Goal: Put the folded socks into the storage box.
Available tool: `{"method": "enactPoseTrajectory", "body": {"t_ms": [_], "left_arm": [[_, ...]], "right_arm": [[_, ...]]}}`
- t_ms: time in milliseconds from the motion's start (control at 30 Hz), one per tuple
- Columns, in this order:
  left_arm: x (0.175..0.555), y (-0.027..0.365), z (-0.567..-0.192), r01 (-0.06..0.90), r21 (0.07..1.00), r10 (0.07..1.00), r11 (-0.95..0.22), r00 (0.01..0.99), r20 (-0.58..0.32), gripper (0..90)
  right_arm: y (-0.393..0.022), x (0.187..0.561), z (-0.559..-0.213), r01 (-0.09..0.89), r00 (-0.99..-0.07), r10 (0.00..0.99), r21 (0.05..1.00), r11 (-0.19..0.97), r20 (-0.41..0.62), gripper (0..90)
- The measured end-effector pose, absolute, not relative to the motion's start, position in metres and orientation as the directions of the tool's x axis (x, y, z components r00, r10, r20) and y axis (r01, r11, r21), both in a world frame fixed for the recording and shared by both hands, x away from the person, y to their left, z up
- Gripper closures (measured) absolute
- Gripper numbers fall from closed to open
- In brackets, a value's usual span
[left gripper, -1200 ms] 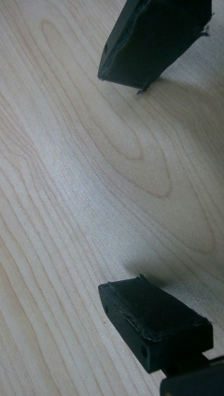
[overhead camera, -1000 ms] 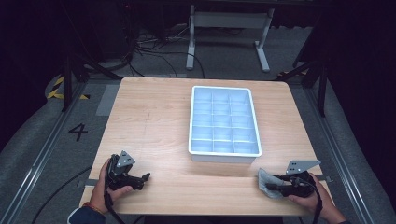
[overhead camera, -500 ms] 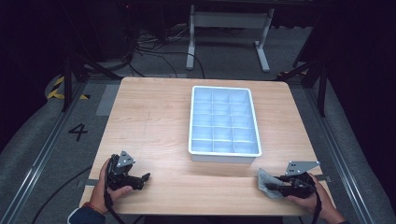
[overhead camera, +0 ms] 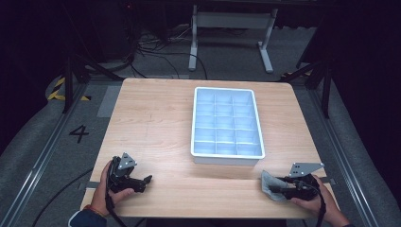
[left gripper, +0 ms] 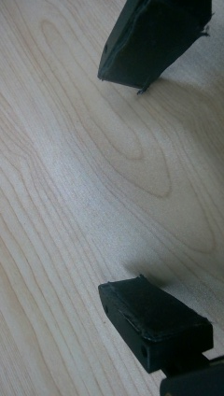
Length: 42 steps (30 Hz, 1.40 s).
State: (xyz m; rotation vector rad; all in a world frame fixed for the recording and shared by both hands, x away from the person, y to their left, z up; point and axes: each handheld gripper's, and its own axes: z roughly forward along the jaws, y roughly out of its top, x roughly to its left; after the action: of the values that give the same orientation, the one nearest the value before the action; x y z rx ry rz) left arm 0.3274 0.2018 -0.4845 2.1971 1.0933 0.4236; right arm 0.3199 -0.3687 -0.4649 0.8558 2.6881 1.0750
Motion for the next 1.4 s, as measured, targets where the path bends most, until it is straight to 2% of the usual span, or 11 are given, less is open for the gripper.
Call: {"method": "enactPoseTrajectory", "body": {"t_ms": [133,200,267,433,500,633,767,1067,1400], "left_arm": [[0.327,0.202,-0.485,0.591,0.669,0.798,-0.45,0.603,0.003,2.3],[0.327,0.202,-0.485,0.592,0.669,0.799,-0.449,0.602,0.004,2.3],[0.327,0.202,-0.485,0.591,0.669,0.798,-0.45,0.603,0.004,2.3],[0.327,0.202,-0.485,0.592,0.669,0.798,-0.449,0.602,0.003,2.3],[0.328,0.202,-0.485,0.59,0.671,0.797,-0.45,0.604,0.003,2.3],[0.327,0.202,-0.485,0.592,0.669,0.798,-0.45,0.602,0.004,2.3],[0.327,0.202,-0.485,0.592,0.669,0.798,-0.449,0.602,0.003,2.3],[0.327,0.202,-0.485,0.591,0.67,0.798,-0.449,0.603,0.003,2.3],[0.327,0.202,-0.485,0.591,0.67,0.797,-0.45,0.604,0.002,2.3]], "right_arm": [[-0.367,0.321,-0.464,0.461,-0.833,0.545,0.658,0.596,0.09,54.4],[-0.364,0.322,-0.462,0.457,-0.84,0.537,0.636,0.621,0.079,47.0],[-0.361,0.324,-0.462,0.456,-0.842,0.535,0.626,0.633,0.071,43.6],[-0.354,0.327,-0.46,0.451,-0.848,0.526,0.606,0.655,0.062,40.8],[-0.35,0.329,-0.46,0.448,-0.855,0.513,0.598,0.665,0.071,46.8],[-0.344,0.329,-0.457,0.447,-0.868,0.485,0.585,0.676,0.103,65.3],[-0.343,0.327,-0.456,0.436,-0.875,0.475,0.583,0.685,0.096,71.5],[-0.346,0.321,-0.452,0.402,-0.88,0.472,0.603,0.689,0.047,73.7],[-0.362,0.321,-0.446,0.412,-0.849,0.528,0.647,0.642,0.017,73.8]]}}
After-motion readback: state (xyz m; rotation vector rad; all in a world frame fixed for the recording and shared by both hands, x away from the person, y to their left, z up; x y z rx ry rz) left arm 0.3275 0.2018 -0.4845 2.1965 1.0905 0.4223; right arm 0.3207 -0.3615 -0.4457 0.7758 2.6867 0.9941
